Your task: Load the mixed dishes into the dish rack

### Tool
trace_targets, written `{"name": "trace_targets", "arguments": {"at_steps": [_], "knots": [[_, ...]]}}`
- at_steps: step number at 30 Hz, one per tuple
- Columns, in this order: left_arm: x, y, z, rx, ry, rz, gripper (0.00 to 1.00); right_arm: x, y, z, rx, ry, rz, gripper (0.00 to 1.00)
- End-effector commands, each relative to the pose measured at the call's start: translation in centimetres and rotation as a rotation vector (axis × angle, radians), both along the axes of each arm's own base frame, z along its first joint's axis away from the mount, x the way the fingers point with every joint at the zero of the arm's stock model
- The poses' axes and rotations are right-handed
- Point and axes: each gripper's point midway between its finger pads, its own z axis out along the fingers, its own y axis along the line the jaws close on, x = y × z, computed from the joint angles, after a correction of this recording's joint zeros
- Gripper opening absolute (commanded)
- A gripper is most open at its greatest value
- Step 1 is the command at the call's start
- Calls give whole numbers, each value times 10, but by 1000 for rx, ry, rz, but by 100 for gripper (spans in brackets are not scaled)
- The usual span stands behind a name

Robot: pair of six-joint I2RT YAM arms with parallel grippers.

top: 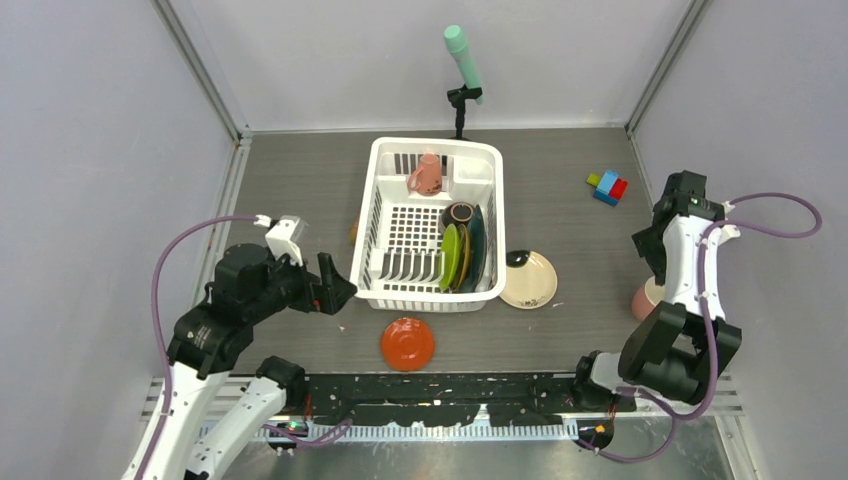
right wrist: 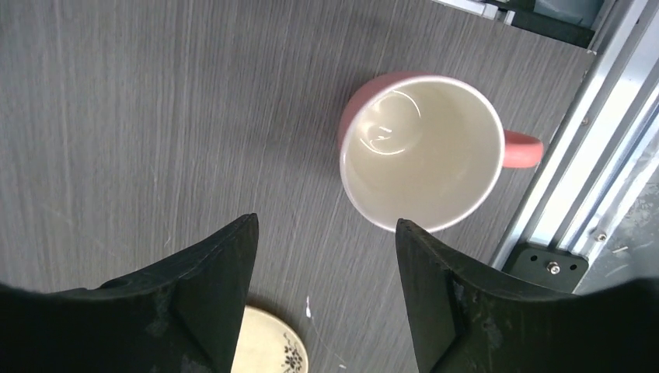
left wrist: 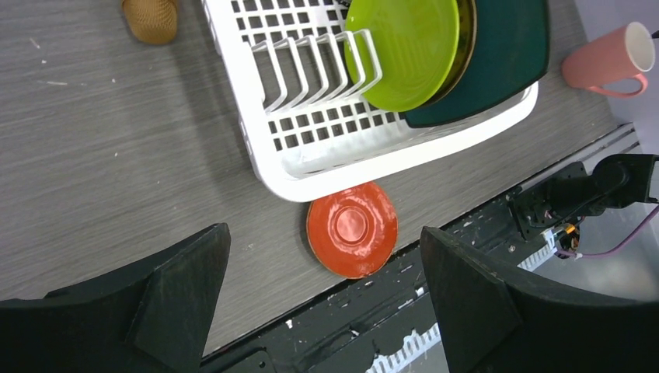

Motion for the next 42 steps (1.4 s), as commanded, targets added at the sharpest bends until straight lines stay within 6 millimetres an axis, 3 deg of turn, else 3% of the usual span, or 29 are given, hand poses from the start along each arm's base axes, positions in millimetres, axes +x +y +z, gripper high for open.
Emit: {"name": "trace_targets", "arguments": {"at_steps": [1,5,7,9,10,12,18,23,25,26,29,30,32,35,39,42], "knots": [[5,-9,14,-39,-81,-47,95,2,-18,-19,-54,28,-44,71],[3,-14,7,-45,-32,-70,95,3,-19,-49,-24,73,-49,68],[3,-16,8,-52,-24,-73,95,3,-18,-58,-12,81,-51,58],[3,-16,10,-57,-29,-73,95,2,-17,-59,-6,74,-52,40],[3,-16,12,-58,-35,-71,95,2,-16,-58,-6,70,-52,16],[4,-15,15,-62,-46,-68,95,0,-16,-48,-23,46,-60,2],[2,-26,19,-106,-17,-104,95,-1,-14,22,-86,-108,-39,0],[2,-42,22,-183,21,-151,95,14,14,81,-31,-342,68,0],[3,-49,25,-231,32,-161,95,30,37,107,31,-484,181,0],[2,-54,28,-265,39,-181,95,38,60,122,109,-575,266,0],[2,-71,40,-387,70,-217,95,59,102,172,248,-813,433,0],[4,-76,45,-427,73,-229,95,61,125,189,339,-885,523,0],[6,-86,57,-500,77,-261,97,66,151,228,447,-1030,645,0],[10,-97,79,-566,33,-332,99,58,171,269,529,-1128,710,0],[28,-103,104,-609,-54,-331,100,50,194,299,671,-1186,748,0],[49,-112,122,-668,-109,-314,100,56,213,317,809,-1257,803,0]]}}
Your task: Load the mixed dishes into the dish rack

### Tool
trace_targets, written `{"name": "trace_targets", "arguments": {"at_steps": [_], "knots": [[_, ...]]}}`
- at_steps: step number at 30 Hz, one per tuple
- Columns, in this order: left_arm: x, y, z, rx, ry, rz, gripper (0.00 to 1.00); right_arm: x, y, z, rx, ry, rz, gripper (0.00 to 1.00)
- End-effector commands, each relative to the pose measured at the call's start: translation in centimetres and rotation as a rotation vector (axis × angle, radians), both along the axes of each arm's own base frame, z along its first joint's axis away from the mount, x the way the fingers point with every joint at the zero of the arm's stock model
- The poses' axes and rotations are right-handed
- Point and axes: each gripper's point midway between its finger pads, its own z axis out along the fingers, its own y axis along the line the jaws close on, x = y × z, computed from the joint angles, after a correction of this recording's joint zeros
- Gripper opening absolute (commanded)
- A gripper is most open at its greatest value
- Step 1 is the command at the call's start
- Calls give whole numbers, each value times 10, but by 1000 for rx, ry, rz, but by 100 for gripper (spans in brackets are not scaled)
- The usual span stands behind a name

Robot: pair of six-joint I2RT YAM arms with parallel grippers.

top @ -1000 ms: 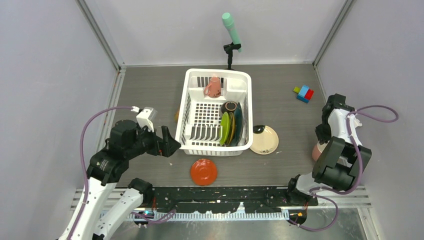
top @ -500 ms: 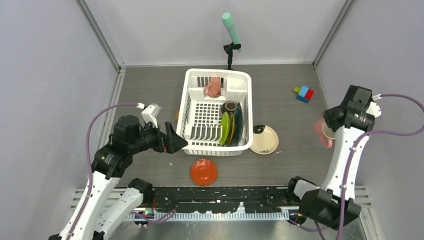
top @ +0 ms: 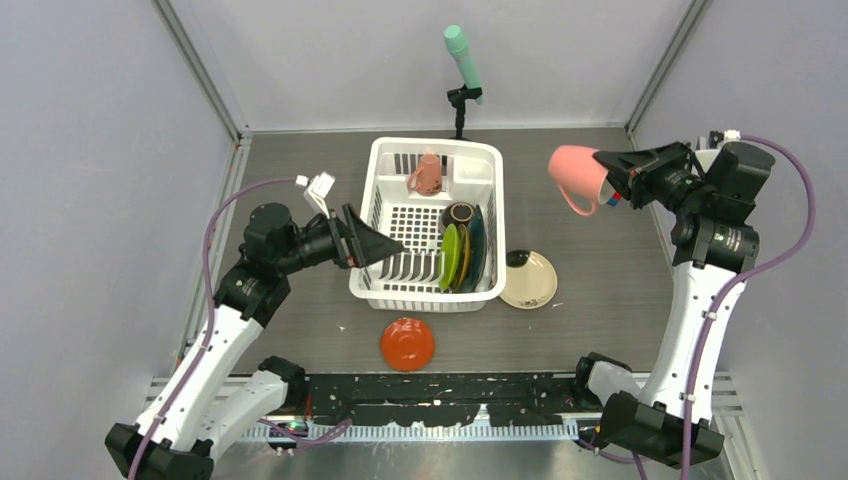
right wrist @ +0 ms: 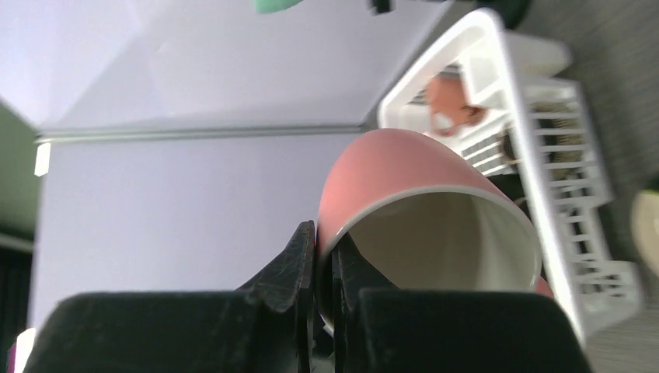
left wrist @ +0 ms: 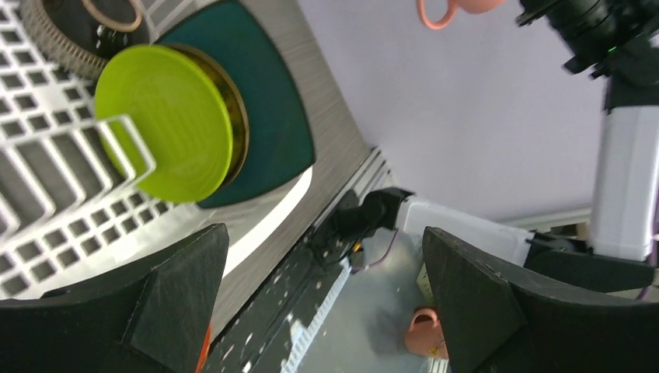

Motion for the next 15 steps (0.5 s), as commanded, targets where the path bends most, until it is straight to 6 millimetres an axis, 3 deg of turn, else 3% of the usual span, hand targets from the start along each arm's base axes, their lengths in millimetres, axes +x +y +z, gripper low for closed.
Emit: {"name": "trace_targets", "arguments": {"at_steps": [1,4,10,15], "knots": [[21,-18,71,-188,-193,-14,100,-10,57,79,223,-212,271,0],[35,-34,89,-239,-248,2,99,-6,84,95,289,-246,361,0],[66,-58,107,-134,-456,84,100,-1,145,102,388,-193,518,0],[77,-65,130,-144,-584,77,100,-2,169,98,409,-150,605,0]]}}
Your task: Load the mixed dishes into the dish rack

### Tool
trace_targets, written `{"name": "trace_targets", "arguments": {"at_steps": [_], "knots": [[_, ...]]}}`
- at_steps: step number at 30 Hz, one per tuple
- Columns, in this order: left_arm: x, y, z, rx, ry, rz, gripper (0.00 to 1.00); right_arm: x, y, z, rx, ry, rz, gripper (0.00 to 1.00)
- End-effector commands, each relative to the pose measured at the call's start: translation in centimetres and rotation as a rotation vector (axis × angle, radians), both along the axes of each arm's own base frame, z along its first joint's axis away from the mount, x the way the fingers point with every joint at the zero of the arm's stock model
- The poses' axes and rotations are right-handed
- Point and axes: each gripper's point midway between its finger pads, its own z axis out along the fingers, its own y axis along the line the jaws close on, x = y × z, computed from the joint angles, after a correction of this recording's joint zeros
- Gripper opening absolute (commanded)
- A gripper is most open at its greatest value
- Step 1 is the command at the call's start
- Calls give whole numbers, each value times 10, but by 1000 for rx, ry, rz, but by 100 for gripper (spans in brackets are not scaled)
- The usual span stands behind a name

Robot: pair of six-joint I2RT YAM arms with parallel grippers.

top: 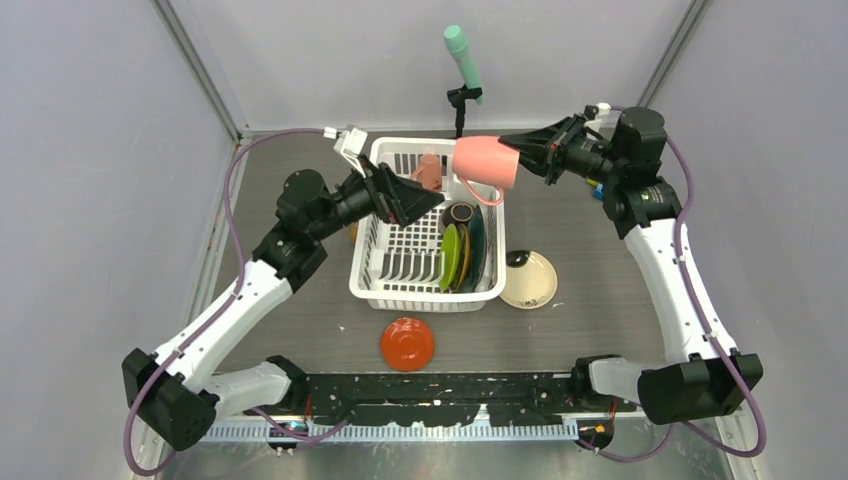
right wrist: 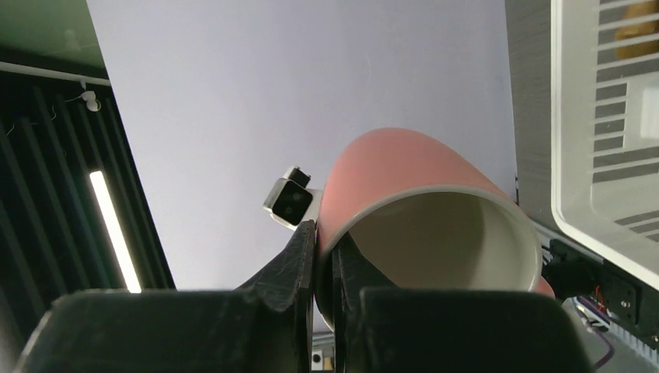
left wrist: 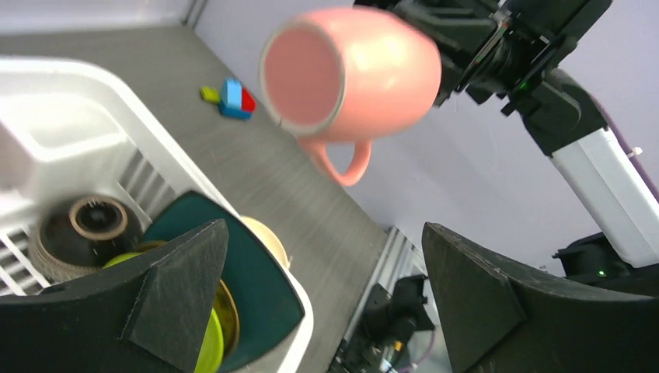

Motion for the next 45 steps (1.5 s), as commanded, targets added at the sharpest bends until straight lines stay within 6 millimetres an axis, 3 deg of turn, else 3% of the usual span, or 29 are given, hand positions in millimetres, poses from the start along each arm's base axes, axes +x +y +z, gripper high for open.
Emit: {"name": "trace_targets", "arguments": {"at_steps": [1,8,15,23,30,39,45], "knots": [[10,2,57,-59,-252,41,100,-23,14,57,76,-161,83,0],[-8,-19,70,-91,-355,-141,100,-38,26,70,149,-179,179,0],[-19,-30,73,-112,-385,-260,100,-46,42,62,154,-165,232,0],[-10,-23,76,-45,-441,-192,99,-56,53,47,130,-136,284,0],[-30,-33,84,-69,-423,-364,87,-62,53,45,121,-141,304,0],[-51,-30,98,-142,-437,-454,71,-62,55,49,128,-187,337,0],[-64,-32,101,-154,-422,-550,83,-65,56,57,144,-232,360,0]]}}
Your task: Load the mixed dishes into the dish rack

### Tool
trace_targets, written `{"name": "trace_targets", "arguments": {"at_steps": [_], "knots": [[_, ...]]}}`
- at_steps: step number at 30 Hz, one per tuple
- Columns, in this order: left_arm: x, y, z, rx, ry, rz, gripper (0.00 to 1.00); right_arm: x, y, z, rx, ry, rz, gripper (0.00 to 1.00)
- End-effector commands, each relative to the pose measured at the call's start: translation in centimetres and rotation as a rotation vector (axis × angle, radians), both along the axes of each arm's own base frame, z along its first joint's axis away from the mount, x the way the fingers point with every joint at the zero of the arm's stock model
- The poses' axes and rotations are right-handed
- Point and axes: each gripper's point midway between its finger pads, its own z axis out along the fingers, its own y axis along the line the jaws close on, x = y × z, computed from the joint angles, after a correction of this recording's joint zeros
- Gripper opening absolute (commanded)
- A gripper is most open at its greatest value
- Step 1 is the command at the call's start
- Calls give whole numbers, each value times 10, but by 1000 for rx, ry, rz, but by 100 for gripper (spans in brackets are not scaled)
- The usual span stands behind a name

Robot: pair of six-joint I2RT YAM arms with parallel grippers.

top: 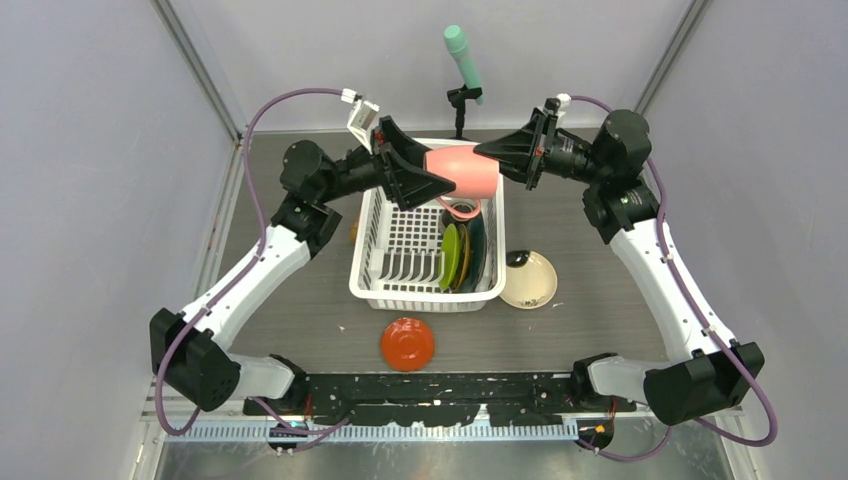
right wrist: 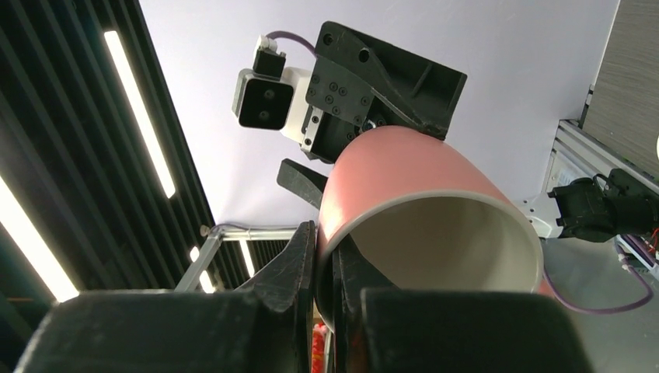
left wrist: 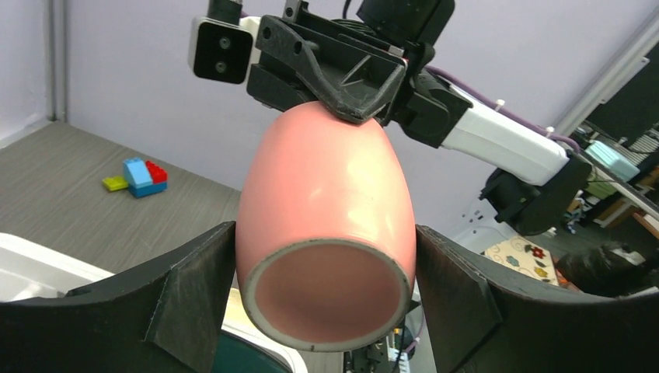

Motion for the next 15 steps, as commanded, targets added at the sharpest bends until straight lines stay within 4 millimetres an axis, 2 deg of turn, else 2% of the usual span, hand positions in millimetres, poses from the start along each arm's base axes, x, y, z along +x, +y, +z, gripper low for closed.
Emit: {"name": "trace_targets", "arguments": {"at_steps": [1,4,7,9,10,12,14,15], "knots": [[-53,1,38,-46,-102,-222,82,-13,0,26,42,-155,30,0],[-52,0,38,-49,-95,-220,73,-12,1,27,43,-159,32,0],[-51,0,38,-49,-88,-220,49,-11,1,26,42,-156,30,0],[-50,0,37,-48,-86,-217,25,-9,1,24,41,-151,26,0],[-49,-1,38,-49,-87,-209,4,-7,1,22,40,-149,22,1],[-42,-1,33,-31,-71,-170,0,-4,2,19,39,-144,15,14],[-36,2,31,-12,-86,-115,0,0,2,13,32,-136,3,38],[-33,4,30,-4,-84,-89,0,2,2,10,23,-146,-4,60]]}}
